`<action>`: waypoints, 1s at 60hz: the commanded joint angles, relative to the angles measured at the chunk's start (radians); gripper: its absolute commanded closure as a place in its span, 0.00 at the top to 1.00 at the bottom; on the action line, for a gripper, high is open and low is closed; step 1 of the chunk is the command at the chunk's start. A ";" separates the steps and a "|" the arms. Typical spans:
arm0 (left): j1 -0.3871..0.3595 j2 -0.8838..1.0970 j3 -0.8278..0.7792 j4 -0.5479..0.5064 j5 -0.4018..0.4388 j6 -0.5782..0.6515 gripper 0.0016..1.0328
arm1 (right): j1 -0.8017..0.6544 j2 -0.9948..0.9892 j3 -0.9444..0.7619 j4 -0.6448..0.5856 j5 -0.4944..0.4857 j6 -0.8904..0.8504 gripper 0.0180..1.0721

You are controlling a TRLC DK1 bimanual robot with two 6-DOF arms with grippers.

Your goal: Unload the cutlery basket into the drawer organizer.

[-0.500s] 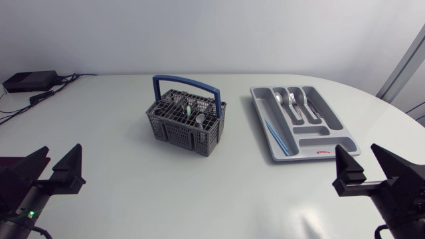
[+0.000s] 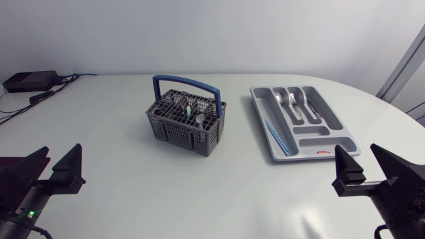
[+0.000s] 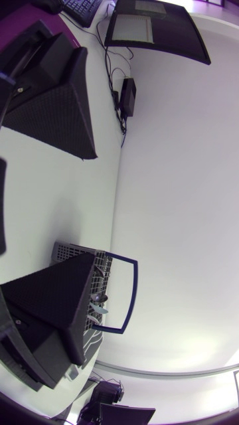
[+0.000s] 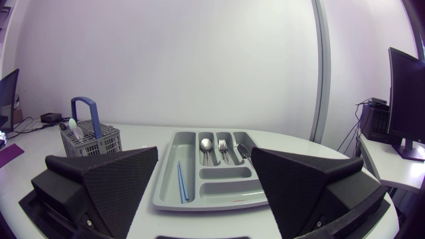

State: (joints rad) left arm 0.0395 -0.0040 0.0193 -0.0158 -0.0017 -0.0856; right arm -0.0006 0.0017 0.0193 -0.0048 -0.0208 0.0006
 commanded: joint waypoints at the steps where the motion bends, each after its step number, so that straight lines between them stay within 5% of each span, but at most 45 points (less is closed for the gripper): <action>1: 0.014 -0.011 -0.018 0.014 0.002 -0.019 0.96 | 0.010 -0.008 -0.019 -0.001 0.010 0.027 0.96; 19: 0.016 0.021 0.070 0.037 0.002 -0.011 0.95 | 0.022 0.000 0.021 0.017 0.015 0.004 0.96; 36: -0.027 0.368 0.275 0.066 0.000 -0.017 0.94 | 0.042 0.195 0.125 0.037 0.021 0.004 0.96; 49: -0.105 0.608 0.475 -0.059 -0.066 0.023 0.91 | 0.057 0.363 0.219 0.037 0.041 0.007 0.95; 60: -0.245 0.826 0.625 -0.204 -0.192 0.095 0.90 | 0.090 0.537 0.304 0.003 0.068 0.032 0.95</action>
State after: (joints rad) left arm -0.1474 0.7395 0.5797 -0.1802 -0.1528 -0.0433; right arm 0.0746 0.4755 0.2821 0.0177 0.0319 0.0010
